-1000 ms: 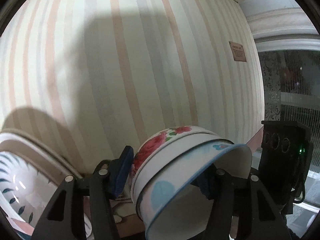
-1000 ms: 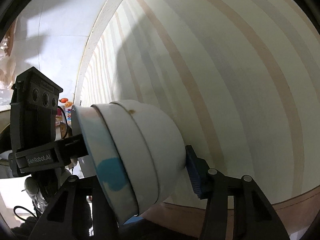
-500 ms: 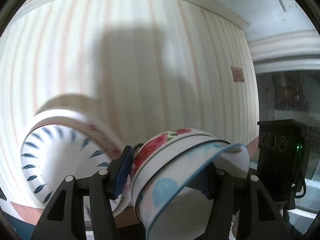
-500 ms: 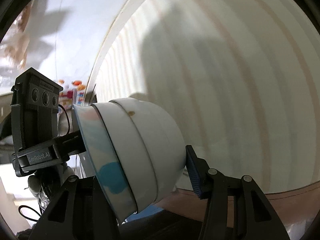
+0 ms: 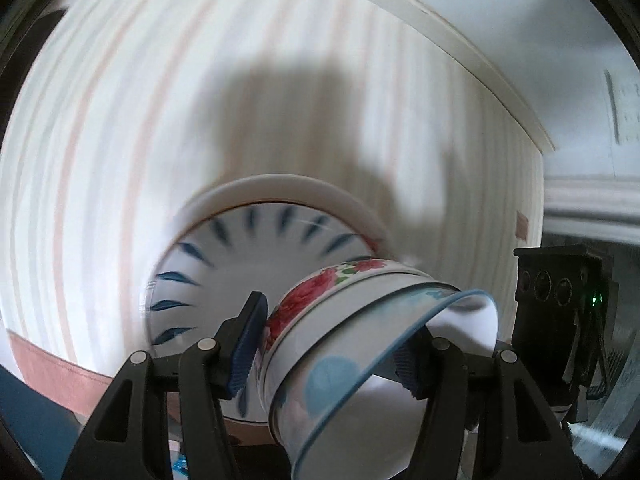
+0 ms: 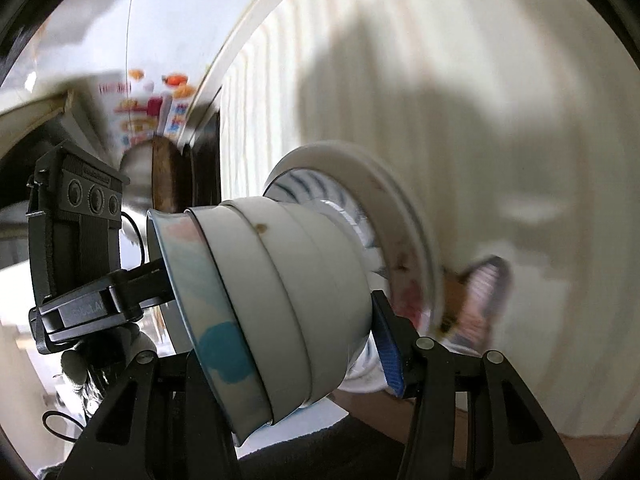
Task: Organize plates and bowls
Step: 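Lift the bowl stack with both grippers and carry it over the plate stack, then lower the bowl stack onto the plates and open both grippers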
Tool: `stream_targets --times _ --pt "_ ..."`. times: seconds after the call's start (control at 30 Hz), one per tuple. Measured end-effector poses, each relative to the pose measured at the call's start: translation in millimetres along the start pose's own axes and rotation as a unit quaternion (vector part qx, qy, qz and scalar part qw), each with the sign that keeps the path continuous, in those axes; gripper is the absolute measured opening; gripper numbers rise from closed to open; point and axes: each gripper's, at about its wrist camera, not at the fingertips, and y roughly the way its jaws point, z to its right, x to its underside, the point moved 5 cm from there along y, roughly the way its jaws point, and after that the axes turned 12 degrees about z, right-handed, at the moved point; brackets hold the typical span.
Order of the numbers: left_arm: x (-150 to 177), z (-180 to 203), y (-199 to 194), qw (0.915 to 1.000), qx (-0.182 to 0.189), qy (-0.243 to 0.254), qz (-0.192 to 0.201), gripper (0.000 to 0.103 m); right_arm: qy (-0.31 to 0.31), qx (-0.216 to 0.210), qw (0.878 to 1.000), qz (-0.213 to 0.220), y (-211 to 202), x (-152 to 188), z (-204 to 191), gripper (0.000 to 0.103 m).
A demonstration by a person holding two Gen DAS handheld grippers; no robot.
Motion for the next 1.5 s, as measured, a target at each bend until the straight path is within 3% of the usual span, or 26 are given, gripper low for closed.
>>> stream_targets --times 0.23,0.6,0.8,1.0,1.2,1.37,1.4,1.47,1.5 --pt "-2.5 -14.1 10.9 0.9994 -0.011 -0.032 0.008 0.056 -0.023 0.002 0.999 -0.035 46.6 -13.3 -17.0 0.052" --pt "-6.1 -31.3 17.0 0.9993 -0.013 -0.034 0.000 0.056 -0.025 0.022 0.998 -0.058 74.9 -26.0 -23.1 0.052" --pt "-5.7 -28.4 20.5 0.9996 -0.021 -0.017 0.002 0.056 -0.020 0.036 0.997 -0.059 71.8 -26.1 -20.6 0.052" --pt "-5.0 -26.0 8.0 0.9982 -0.052 0.011 0.028 0.056 -0.027 0.057 0.996 -0.056 69.6 -25.4 -23.7 0.052" --pt "7.1 -23.4 -20.1 0.9913 -0.098 0.055 0.068 0.056 -0.041 0.081 0.995 -0.033 53.5 -21.0 -26.5 0.053" --pt "17.8 -15.2 -42.2 0.9834 -0.114 0.093 0.106 0.056 -0.075 0.113 0.991 0.008 24.0 -14.3 -41.4 0.054" --pt "19.8 -14.0 -47.8 0.9812 -0.117 0.098 0.118 0.057 -0.086 0.126 0.988 0.018 17.0 -11.7 -46.0 0.057" --pt "23.1 -12.1 -63.1 0.9735 -0.126 0.112 0.155 0.080 -0.105 0.149 0.982 0.044 3.4 -8.2 -54.7 0.073" --pt "25.4 -11.5 -71.7 0.9689 -0.130 0.118 0.174 0.087 -0.116 0.164 0.978 0.062 -5.3 -6.1 -60.0 0.085"
